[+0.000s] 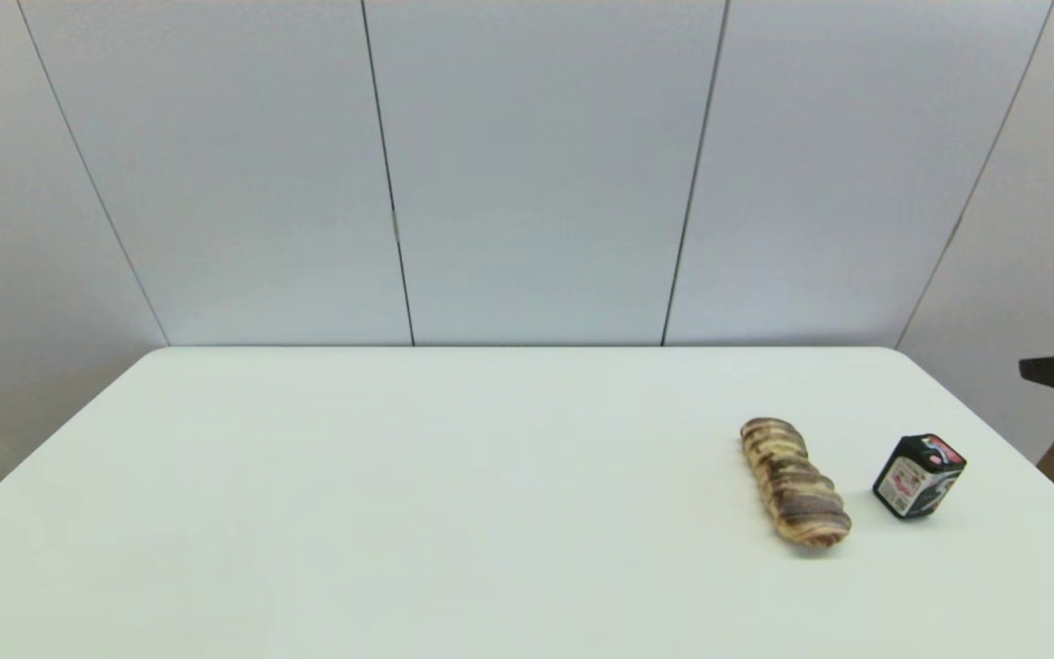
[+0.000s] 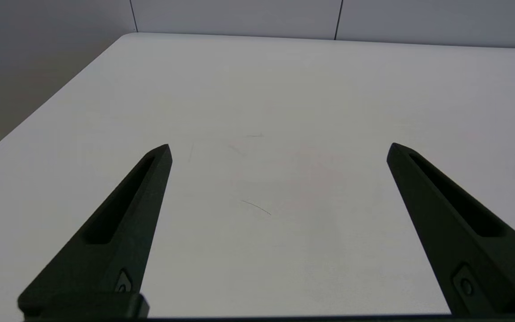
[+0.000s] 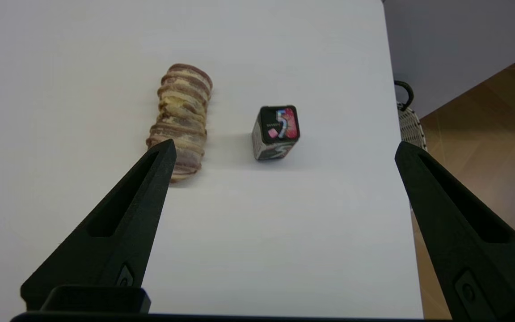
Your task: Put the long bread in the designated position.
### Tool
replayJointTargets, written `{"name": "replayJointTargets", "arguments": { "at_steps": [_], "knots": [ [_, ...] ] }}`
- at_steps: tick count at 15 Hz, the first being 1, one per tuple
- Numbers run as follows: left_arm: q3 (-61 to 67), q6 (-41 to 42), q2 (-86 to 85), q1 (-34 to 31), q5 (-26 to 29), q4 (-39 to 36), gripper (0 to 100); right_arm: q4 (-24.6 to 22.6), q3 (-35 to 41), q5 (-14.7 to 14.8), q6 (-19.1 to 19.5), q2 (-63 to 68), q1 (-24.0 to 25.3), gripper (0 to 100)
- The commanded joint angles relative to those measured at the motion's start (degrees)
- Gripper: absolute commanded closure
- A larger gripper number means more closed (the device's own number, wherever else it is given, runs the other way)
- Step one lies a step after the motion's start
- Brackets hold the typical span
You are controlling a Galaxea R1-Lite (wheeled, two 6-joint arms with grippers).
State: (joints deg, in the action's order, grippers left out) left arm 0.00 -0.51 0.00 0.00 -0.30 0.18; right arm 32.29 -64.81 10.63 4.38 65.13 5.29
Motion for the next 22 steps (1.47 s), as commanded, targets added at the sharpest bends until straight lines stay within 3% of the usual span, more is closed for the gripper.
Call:
{"name": "replayJointTargets", "arguments": {
  "at_steps": [1,22],
  "knots": [
    [0.00,-0.02,0.09,0.00,-0.05,-0.01,0,0.05,6.18,-0.17,-0.07,-10.91,-0.81,0],
    [0.00,-0.02,0.09,0.00,-0.05,-0.01,0,-0.21,31.41,-0.35,1.25,-43.86,-3.36,0]
  ]
}}
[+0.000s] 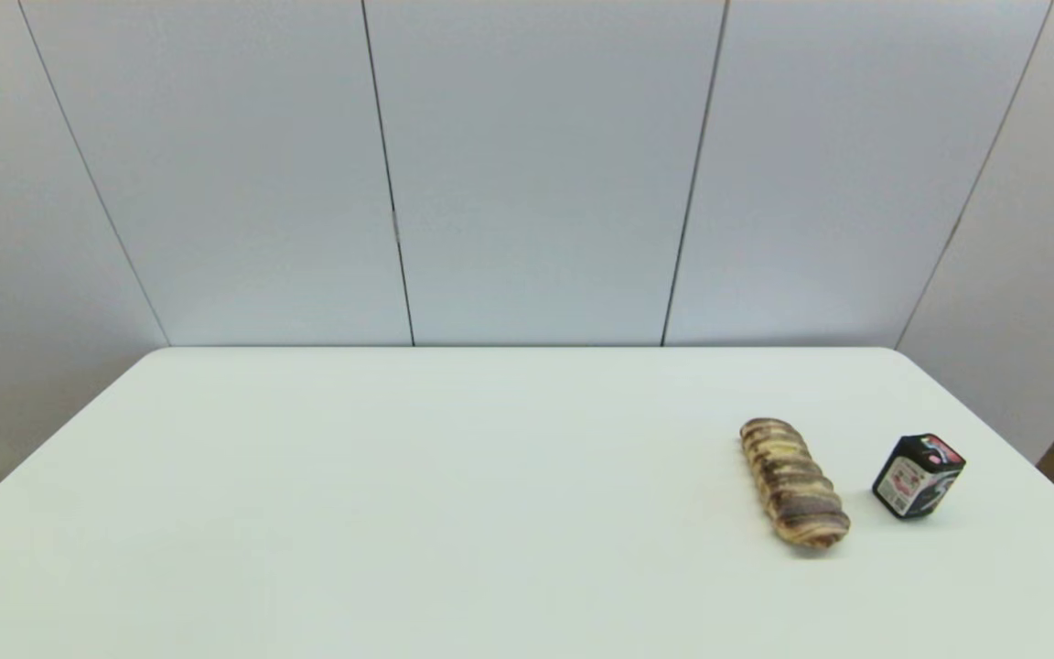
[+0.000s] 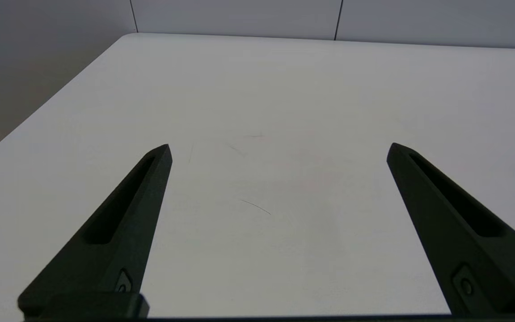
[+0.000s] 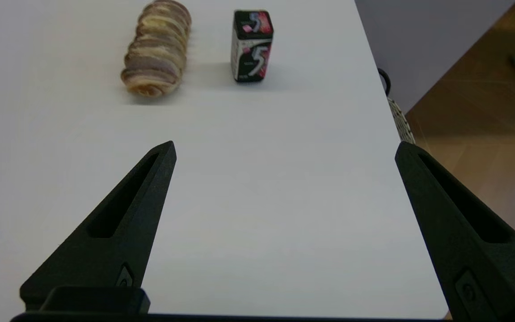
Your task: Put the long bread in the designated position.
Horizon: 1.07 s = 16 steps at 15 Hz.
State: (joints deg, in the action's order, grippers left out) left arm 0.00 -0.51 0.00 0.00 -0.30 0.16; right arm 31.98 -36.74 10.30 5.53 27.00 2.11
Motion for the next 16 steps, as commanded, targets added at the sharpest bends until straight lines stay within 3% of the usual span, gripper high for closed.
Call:
{"name": "replayJointTargets", "arguments": {
  "at_steps": [1,10,14,16],
  "knots": [
    [0.00,-0.02,0.09,0.00,-0.05,0.02,0,0.10,4.40,-0.02,0.62,-6.96,-0.26,0],
    [0.00,-0.02,0.09,0.00,-0.05,0.02,0,0.02,14.59,-0.37,1.15,-20.41,-1.67,0],
    [0.00,-0.02,0.09,0.00,-0.05,0.02,0,0.28,16.97,-4.32,0.88,-26.91,-1.85,0],
    [0.00,-0.02,0.09,0.00,0.04,0.02,0,-0.16,18.72,-4.41,0.88,-27.00,-1.85,0]
  ]
}}
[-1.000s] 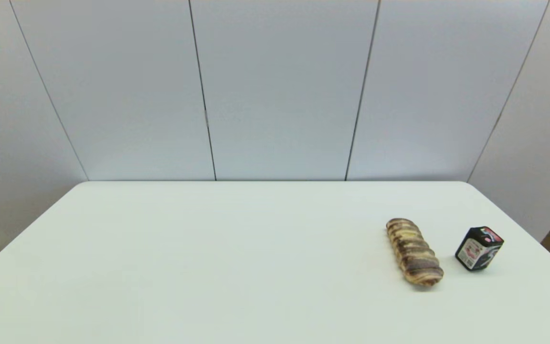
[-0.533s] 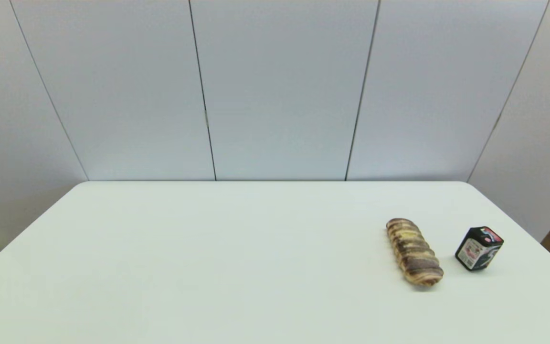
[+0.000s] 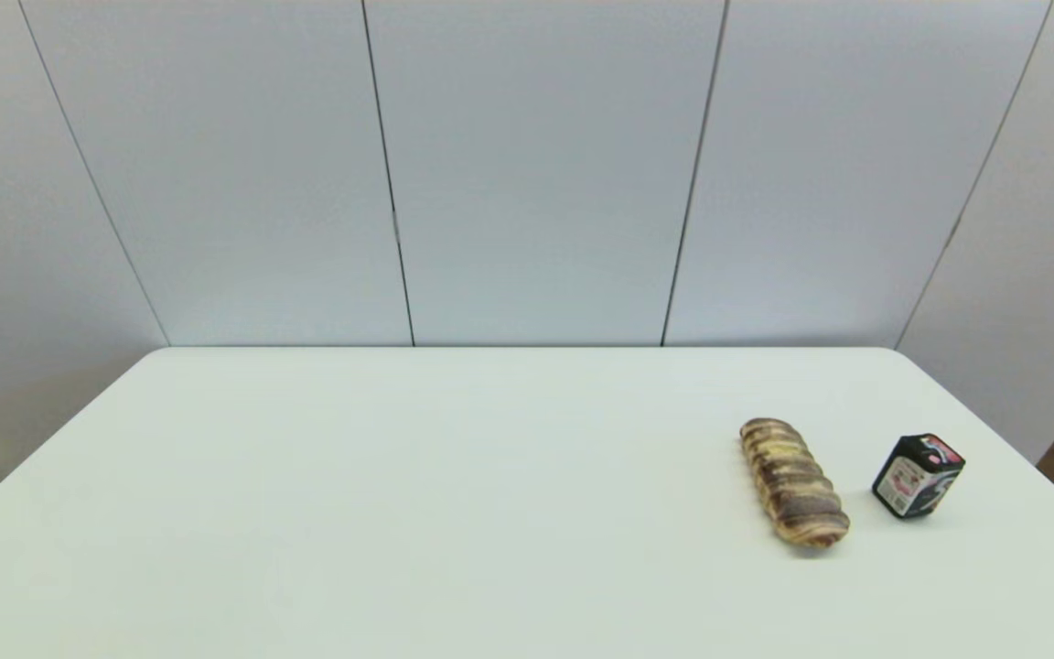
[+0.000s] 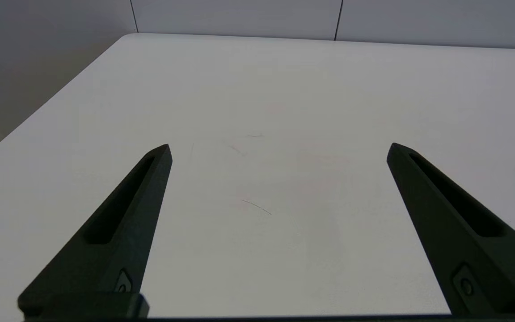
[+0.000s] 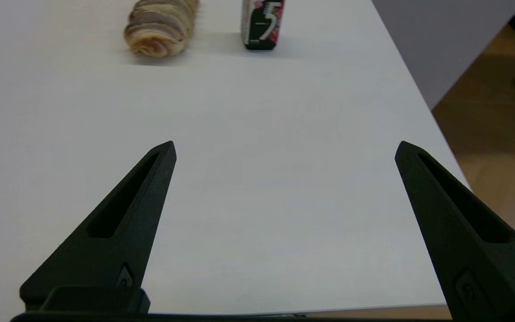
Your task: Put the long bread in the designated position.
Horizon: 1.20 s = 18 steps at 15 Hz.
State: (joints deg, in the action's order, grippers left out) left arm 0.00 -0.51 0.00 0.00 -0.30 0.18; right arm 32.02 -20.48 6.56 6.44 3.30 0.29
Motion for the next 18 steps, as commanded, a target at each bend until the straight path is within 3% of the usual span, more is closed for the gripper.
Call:
{"name": "replayJointTargets", "arguments": {
  "at_steps": [1,3,5,6,13,17,18],
  "knots": [
    [0.00,-0.02,0.09,0.00,-0.05,-0.01,0,-0.82,3.52,-0.76,-0.20,-3.30,-0.03,0],
    [0.00,-0.02,0.09,0.00,-0.05,-0.01,0,-7.33,7.38,-1.20,-0.37,-3.30,-0.03,0],
    [0.00,-0.02,0.09,0.00,-0.05,-0.01,0,-15.85,11.78,-4.54,-0.55,-3.30,-0.03,0],
    [0.00,-0.02,0.09,0.00,-0.05,-0.01,0,-17.79,12.75,-5.86,-0.55,-3.30,-0.03,0],
    [0.00,-0.02,0.09,0.00,-0.05,-0.01,0,-23.24,17.05,-8.58,-0.46,-3.30,-0.03,0],
    [0.00,-0.02,0.09,0.00,-0.05,-0.01,0,-32.64,20.57,-8.84,-0.20,-3.30,-0.03,0],
    [0.00,-0.02,0.09,0.00,-0.05,-0.01,0,-32.11,20.57,-8.76,-0.02,-3.30,-0.03,0]
  ]
}}
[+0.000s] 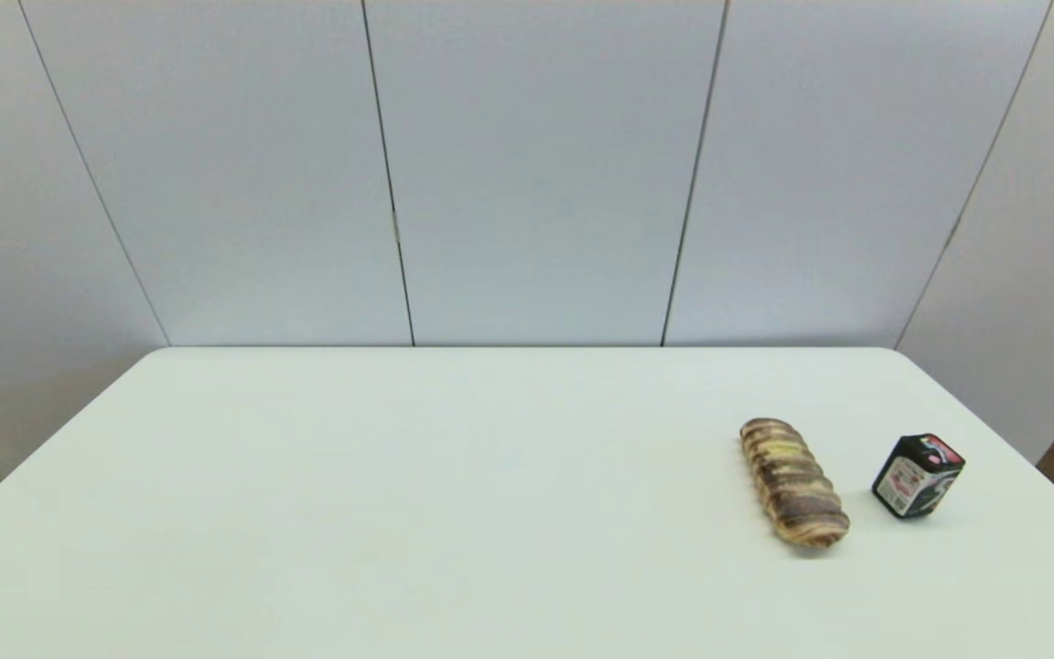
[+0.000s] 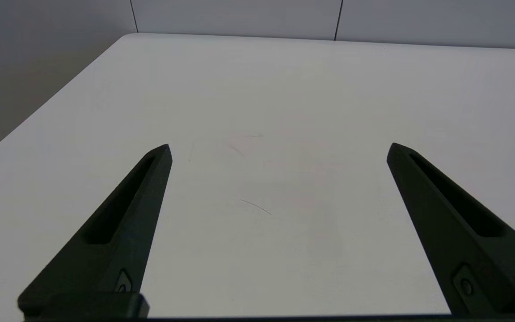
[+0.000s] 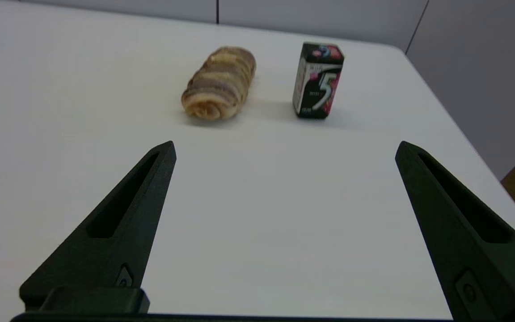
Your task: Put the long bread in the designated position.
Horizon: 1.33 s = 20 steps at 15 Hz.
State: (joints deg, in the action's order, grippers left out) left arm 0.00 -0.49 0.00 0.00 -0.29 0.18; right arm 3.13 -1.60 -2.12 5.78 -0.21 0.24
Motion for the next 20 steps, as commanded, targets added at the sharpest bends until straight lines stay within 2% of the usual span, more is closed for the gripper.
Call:
{"name": "replayJointTargets", "arguments": {
  "at_steps": [1,4,7,20],
  "knots": [
    [0.00,-0.04,0.09,0.00,-0.06,-0.01,0,-3.22,1.68,0.01,0.29,0.21,0.02,0],
    [0.00,-0.04,0.09,0.00,-0.06,-0.01,0,-3.22,1.68,0.36,-0.50,0.21,0.02,0],
    [0.00,-0.04,0.09,0.00,0.03,-0.01,0,-3.40,1.68,2.21,-4.20,0.21,0.02,0],
    [0.00,-0.04,0.09,0.00,0.03,-0.01,0,-3.48,1.68,2.30,-4.64,0.21,0.02,0]
  ]
}}
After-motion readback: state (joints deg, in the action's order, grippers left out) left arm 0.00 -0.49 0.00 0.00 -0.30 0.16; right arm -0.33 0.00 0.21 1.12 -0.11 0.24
